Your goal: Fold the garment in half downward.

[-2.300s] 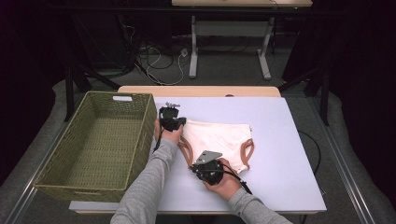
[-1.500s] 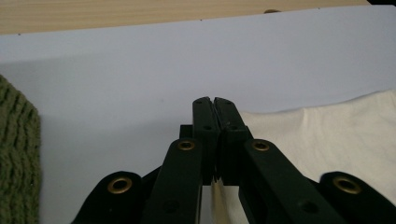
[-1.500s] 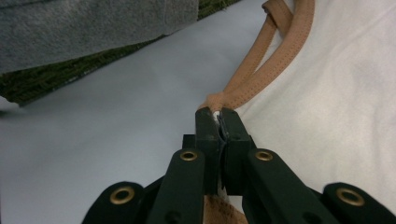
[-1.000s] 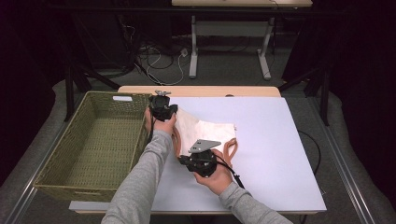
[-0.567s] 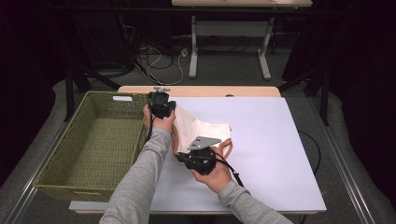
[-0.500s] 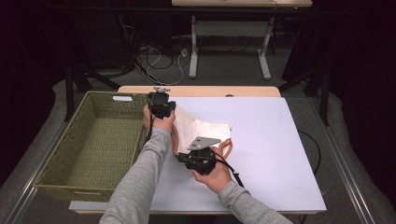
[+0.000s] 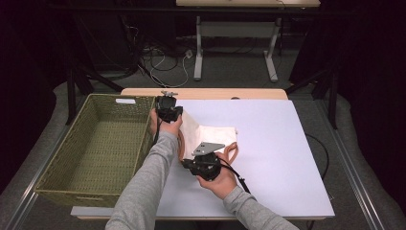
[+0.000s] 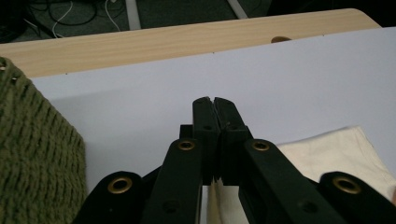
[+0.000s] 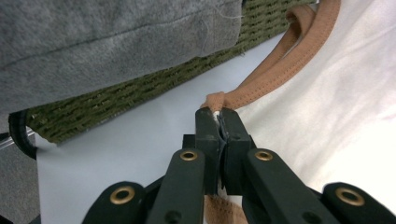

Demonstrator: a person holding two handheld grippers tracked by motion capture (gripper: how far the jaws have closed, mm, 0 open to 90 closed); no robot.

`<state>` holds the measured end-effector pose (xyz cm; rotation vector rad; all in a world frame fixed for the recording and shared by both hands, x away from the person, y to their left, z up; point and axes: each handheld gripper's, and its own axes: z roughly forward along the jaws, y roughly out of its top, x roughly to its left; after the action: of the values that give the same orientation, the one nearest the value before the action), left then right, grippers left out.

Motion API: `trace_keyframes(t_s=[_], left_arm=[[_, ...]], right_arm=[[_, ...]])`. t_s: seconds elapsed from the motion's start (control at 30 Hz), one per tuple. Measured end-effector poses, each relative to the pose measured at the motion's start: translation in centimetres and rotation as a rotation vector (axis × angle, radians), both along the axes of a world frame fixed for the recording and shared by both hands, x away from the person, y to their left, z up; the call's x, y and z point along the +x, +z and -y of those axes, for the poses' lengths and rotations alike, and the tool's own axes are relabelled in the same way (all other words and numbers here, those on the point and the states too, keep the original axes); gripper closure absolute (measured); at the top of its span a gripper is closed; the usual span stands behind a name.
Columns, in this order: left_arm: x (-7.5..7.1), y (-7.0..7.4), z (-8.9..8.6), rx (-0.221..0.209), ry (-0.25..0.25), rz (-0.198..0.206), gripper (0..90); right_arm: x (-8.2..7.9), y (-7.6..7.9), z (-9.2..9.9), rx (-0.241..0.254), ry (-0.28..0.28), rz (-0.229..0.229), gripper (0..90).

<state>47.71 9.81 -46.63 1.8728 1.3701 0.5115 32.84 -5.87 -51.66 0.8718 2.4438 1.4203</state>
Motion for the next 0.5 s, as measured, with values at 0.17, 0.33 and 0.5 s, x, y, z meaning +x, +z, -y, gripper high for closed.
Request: trace_keyframes(t_s=[0.17,0.33,0.5], left_arm=[[0.4,-0.7,0.7,0.003,-0.014,-0.024,88.3],[0.7,-0.9,1.4,0.006,-0.025,-0.031,88.3],[0.9,-0.8,2.1,0.011,-0.039,-0.026,88.3]], right_arm=[[0.2,-0.5,0.4,-0.006,-0.007,-0.02,87.8],[0.2,-0.7,0.8,-0.008,-0.015,-0.026,87.8],[0.1,-0.5,1.4,0.013,-0.025,-0.024,87.8]])
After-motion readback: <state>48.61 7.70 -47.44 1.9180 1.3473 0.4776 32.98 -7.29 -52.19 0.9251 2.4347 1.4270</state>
